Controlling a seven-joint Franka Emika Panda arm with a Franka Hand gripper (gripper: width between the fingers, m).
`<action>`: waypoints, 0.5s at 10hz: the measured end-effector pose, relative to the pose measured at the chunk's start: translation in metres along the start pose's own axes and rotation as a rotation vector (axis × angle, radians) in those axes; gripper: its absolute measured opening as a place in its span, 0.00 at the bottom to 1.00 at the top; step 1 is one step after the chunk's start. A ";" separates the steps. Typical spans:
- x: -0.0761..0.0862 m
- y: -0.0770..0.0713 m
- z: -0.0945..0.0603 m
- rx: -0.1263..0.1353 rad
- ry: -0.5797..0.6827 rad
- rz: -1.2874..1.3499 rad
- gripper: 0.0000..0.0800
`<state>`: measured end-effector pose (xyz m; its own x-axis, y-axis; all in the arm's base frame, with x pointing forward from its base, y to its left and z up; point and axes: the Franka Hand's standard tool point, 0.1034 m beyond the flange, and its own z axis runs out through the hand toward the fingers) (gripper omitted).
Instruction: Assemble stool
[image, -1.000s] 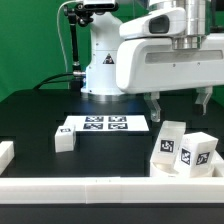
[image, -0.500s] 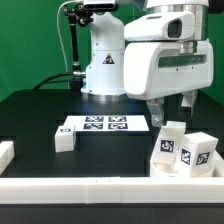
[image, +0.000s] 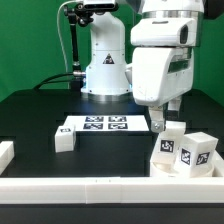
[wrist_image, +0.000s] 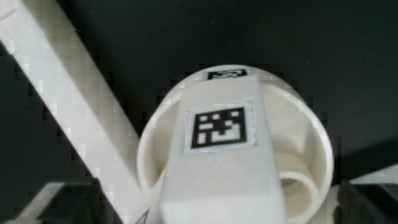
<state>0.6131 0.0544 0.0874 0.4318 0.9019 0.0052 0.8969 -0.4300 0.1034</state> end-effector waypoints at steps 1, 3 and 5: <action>0.000 0.000 0.001 -0.001 -0.005 -0.004 0.81; 0.000 -0.001 0.002 0.001 -0.006 0.012 0.78; -0.002 0.000 0.003 0.002 -0.007 0.015 0.43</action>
Offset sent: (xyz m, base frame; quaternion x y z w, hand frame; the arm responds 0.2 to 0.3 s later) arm 0.0046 0.0023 -0.0030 0.0069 0.0019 0.0022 1.0000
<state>0.6120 0.0524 0.0842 0.4460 0.8950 -0.0007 0.8905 -0.4436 0.1016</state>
